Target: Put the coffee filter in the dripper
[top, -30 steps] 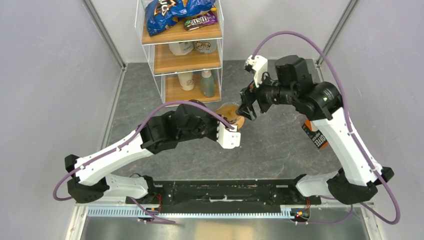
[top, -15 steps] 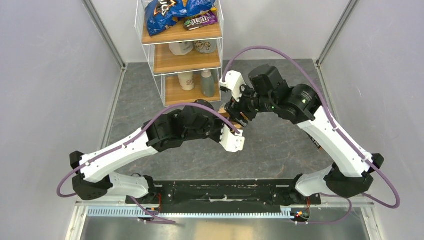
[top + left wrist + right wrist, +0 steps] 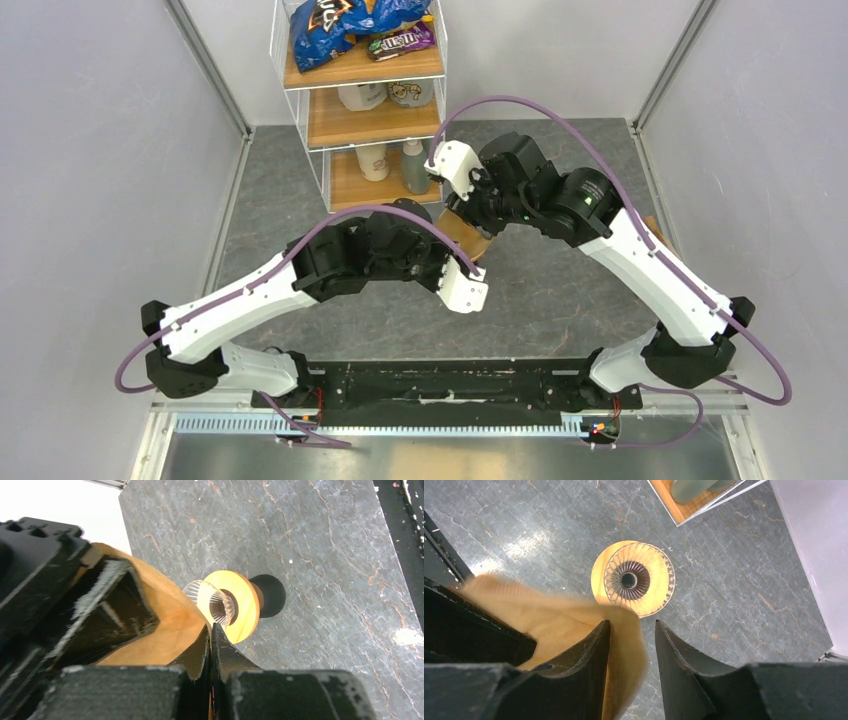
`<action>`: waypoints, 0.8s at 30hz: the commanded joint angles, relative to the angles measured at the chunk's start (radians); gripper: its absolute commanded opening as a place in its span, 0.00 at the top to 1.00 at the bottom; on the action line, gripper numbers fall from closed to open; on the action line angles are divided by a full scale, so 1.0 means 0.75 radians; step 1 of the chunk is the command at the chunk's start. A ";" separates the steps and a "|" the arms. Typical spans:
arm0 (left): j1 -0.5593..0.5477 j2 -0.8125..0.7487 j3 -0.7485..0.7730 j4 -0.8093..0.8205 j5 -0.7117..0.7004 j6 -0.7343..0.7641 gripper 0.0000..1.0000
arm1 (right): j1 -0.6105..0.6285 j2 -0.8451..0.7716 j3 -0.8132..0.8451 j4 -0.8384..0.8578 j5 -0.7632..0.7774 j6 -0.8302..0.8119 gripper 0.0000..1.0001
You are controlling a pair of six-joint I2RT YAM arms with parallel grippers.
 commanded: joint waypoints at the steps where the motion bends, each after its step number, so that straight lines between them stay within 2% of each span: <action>1: -0.015 0.012 0.053 -0.092 0.062 0.077 0.98 | 0.000 -0.003 0.086 0.062 0.084 0.003 0.56; 9: -0.013 0.025 0.061 -0.117 0.044 0.094 0.98 | -0.017 -0.018 0.039 0.081 0.131 0.015 0.65; 11: -0.013 0.029 0.061 -0.128 0.039 0.106 0.98 | -0.035 -0.015 0.033 0.083 0.147 0.031 0.59; 13: -0.013 0.034 0.063 -0.132 0.027 0.108 0.98 | -0.059 -0.016 0.040 0.081 0.121 0.045 0.48; 17: -0.013 0.048 0.077 -0.145 0.027 0.108 0.98 | -0.079 -0.024 0.070 0.065 0.037 0.057 0.41; 22: -0.011 0.063 0.088 -0.158 0.033 0.098 0.98 | -0.078 -0.028 0.140 0.018 -0.084 0.035 0.41; 24: -0.009 0.066 0.090 -0.158 0.036 0.098 0.98 | -0.078 -0.030 0.159 -0.002 -0.107 0.029 0.44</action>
